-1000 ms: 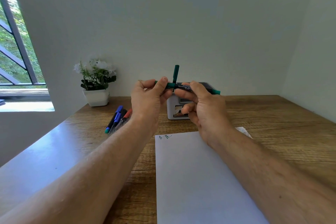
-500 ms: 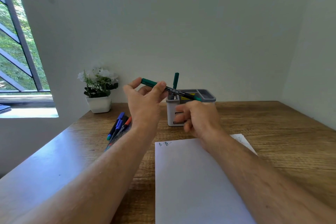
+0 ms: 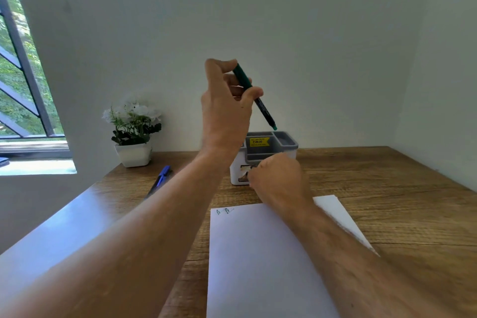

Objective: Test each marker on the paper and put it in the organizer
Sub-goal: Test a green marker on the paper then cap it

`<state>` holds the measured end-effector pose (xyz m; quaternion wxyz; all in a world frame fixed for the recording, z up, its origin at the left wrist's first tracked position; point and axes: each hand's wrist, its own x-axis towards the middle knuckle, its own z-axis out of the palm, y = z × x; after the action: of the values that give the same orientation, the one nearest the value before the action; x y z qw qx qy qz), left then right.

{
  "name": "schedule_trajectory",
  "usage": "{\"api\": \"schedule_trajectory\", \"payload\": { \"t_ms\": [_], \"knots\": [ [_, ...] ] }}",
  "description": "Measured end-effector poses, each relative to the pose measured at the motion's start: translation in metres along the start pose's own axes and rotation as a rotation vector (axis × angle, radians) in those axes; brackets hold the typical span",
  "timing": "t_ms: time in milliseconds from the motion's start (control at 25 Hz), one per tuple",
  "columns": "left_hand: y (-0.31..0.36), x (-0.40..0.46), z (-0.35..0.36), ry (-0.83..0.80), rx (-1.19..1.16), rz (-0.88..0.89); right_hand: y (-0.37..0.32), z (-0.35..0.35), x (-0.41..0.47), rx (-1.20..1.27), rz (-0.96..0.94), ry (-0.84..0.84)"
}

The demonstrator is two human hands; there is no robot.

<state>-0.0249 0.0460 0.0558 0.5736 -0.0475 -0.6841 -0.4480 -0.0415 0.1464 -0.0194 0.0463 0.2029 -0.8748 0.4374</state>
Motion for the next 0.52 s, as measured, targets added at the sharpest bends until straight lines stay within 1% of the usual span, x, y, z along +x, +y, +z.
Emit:
{"api": "schedule_trajectory", "payload": {
  "t_ms": [120,280,400,520],
  "knots": [
    [-0.01,0.005,0.022,-0.071,0.107,0.001,-0.001,0.006,0.0,0.014,-0.009,0.014],
    [-0.029,0.009,0.042,-0.188,0.276,-0.037,0.003,0.006,0.002,-0.037,-0.063,0.019],
    [-0.04,0.017,0.051,-0.315,0.422,-0.075,0.004,0.005,0.001,-0.131,-0.089,0.026],
    [-0.047,0.019,0.062,-0.425,0.563,-0.055,0.005,0.003,-0.001,-0.201,-0.157,0.064]
  ]
}}
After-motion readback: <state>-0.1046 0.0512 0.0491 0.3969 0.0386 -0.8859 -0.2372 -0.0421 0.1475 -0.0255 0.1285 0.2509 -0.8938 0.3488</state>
